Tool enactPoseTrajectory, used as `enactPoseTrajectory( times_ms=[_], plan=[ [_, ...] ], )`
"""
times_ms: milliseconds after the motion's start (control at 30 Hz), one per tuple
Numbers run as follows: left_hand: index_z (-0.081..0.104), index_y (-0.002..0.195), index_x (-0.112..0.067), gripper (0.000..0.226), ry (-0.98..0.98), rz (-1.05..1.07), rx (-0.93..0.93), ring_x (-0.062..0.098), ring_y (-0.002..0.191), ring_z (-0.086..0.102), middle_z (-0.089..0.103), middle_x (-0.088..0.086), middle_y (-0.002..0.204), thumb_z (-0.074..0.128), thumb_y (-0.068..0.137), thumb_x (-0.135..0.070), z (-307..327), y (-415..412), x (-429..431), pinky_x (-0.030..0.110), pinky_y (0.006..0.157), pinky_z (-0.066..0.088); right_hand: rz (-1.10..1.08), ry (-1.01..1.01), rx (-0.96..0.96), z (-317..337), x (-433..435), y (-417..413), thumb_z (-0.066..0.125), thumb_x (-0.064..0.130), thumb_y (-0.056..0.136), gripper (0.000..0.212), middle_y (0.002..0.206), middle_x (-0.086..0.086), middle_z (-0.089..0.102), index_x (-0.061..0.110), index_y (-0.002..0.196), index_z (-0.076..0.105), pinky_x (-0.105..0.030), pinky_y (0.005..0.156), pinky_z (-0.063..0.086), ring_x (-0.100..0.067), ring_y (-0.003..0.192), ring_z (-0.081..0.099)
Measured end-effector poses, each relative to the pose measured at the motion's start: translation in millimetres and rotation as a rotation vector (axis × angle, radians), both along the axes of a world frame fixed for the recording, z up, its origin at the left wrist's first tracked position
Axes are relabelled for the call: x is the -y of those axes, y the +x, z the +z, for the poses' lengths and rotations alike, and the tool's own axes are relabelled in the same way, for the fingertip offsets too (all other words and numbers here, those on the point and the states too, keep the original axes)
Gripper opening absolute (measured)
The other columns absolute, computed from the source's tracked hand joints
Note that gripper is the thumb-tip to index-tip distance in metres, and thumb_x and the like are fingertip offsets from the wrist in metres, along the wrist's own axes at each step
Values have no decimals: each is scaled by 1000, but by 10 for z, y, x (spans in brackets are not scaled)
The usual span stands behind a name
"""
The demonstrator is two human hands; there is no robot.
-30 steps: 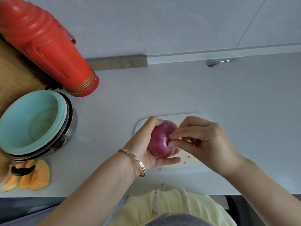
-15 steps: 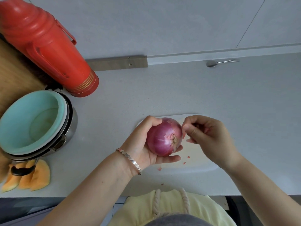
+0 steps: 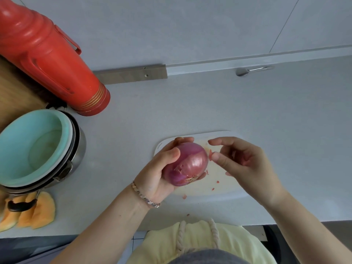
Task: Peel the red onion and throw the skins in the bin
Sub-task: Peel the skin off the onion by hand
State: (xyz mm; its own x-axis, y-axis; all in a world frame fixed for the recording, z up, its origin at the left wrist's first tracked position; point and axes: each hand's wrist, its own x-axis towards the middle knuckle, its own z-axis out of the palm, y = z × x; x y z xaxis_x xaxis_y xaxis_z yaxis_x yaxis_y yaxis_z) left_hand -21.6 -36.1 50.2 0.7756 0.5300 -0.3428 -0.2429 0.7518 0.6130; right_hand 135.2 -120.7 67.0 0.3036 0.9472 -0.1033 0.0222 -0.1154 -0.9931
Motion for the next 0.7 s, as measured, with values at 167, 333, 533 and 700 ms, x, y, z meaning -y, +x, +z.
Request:
enactPoseTrajectory(
  times_ms=[167, 333, 533, 700],
  plan=[
    [75, 91, -17, 64, -46, 45, 33, 29, 82, 71, 70, 17, 91, 92, 32, -36, -10, 26, 21, 42, 66, 58, 43, 128, 85, -54, 50, -47, 76, 49, 61, 34, 54, 14, 39, 33, 90, 68, -9, 51, 32, -4, 50, 34],
    [74, 84, -17, 62, -39, 72, -16, 30, 82, 70, 70, 16, 92, 92, 29, -37, -33, 52, 23, 42, 66, 58, 3, 194, 284, -4, 51, -115, 77, 44, 61, 33, 56, 16, 41, 34, 90, 66, -6, 53, 30, -2, 50, 35],
    [53, 107, -3, 76, 26, 63, -105, 31, 89, 63, 63, 15, 95, 83, 42, -29, -5, 33, -10, 42, 71, 56, 16, 255, 537, 66, 35, -121, 69, 38, 68, 26, 59, 19, 31, 27, 91, 61, -4, 52, 29, 1, 53, 36],
    [46, 112, -1, 64, 75, 57, -139, 31, 83, 59, 57, 18, 95, 61, 56, -29, 33, 27, -29, 36, 61, 53, 17, 261, 617, 64, 47, -139, 73, 24, 68, 23, 60, 17, 32, 19, 89, 64, -3, 52, 28, 0, 53, 32]
  ],
)
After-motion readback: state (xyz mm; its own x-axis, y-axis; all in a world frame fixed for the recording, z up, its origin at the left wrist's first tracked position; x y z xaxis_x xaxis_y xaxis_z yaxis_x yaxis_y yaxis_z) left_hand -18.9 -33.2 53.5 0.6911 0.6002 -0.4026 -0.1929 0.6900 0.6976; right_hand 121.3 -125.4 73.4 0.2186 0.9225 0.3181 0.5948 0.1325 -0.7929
